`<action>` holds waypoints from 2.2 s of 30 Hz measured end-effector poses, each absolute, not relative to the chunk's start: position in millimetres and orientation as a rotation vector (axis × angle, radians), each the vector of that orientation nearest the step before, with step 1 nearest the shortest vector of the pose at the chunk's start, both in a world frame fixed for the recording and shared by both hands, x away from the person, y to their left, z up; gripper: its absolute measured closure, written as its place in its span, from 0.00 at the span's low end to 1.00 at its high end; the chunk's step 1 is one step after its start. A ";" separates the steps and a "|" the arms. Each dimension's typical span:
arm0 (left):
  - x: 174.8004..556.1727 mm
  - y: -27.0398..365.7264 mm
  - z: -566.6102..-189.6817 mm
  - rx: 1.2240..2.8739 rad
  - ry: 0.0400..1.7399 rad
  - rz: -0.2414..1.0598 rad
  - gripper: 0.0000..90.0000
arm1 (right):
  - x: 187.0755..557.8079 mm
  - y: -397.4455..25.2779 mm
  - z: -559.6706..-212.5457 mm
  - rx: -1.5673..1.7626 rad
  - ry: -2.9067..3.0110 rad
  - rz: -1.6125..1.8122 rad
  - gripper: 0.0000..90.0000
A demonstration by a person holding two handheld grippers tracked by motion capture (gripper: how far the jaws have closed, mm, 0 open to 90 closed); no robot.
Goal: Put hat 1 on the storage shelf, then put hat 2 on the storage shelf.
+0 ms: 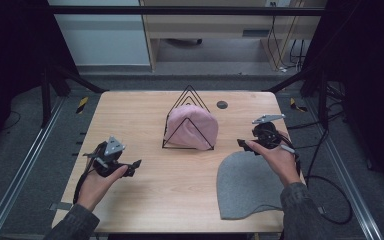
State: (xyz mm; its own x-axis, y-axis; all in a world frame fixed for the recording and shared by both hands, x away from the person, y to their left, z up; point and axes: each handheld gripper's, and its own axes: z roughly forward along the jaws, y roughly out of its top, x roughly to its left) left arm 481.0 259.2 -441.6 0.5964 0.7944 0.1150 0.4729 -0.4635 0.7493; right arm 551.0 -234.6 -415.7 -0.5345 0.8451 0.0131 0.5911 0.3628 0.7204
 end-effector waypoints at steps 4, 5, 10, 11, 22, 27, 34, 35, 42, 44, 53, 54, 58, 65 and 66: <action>464.1 275.8 -451.4 2.169 1.025 0.561 0.11 | 549.5 -251.2 -433.5 1.301 2.288 0.933 0.44; 459.6 278.6 -452.8 2.177 1.033 0.562 0.11 | 548.6 -255.0 -438.4 1.312 2.293 0.924 0.47; 446.8 288.6 -456.2 2.176 1.054 0.563 0.11 | 543.7 -270.7 -461.2 1.382 2.300 0.857 0.50; 447.7 290.1 -455.9 2.165 1.066 0.571 0.11 | 543.3 -273.6 -464.4 1.384 2.295 0.840 0.49; 453.4 293.6 -459.7 2.164 1.099 0.563 0.11 | 539.2 -286.2 -486.8 1.443 2.292 0.777 0.42; 453.6 293.3 -459.7 2.166 1.095 0.562 0.11 | 537.8 -288.3 -488.0 1.441 2.300 0.786 0.47; 454.0 292.5 -460.8 2.179 1.098 0.561 0.12 | 530.9 -287.2 -485.3 1.422 2.344 0.798 0.73; 454.3 292.5 -461.1 2.186 1.097 0.559 0.12 | 528.6 -285.6 -485.1 1.409 2.357 0.814 0.82; 455.6 291.5 -463.2 2.197 1.098 0.550 0.12 | 522.7 -281.4 -479.5 1.367 2.374 0.861 0.96; 455.9 291.4 -463.4 2.198 1.097 0.545 0.12 | 518.7 -279.7 -474.4 1.354 2.365 0.883 0.96; 455.9 287.6 -465.2 2.234 1.074 0.531 0.12 | 499.0 -268.9 -448.0 1.223 2.354 0.998 0.96; 455.9 287.6 -465.3 2.236 1.074 0.527 0.12 | 496.2 -266.9 -443.5 1.210 2.351 1.010 0.96; 455.6 287.5 -465.4 2.236 1.071 0.515 0.12 | 483.1 -256.3 -418.9 1.117 2.337 1.089 0.96; 454.2 284.7 -464.3 2.218 1.040 0.473 0.12 | 460.8 -225.4 -373.9 0.909 2.344 1.168 0.96; 454.0 284.4 -464.1 2.216 1.034 0.471 0.12 | 458.6 -220.7 -368.0 0.885 2.346 1.172 0.96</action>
State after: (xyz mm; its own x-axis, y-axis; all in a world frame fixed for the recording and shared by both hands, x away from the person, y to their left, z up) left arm 454.0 284.4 -464.1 0.6264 0.7779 0.0503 0.5489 -0.4859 0.6801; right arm 458.6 -220.7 -368.0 -0.7334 0.6781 -0.0483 0.3684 0.4562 0.8100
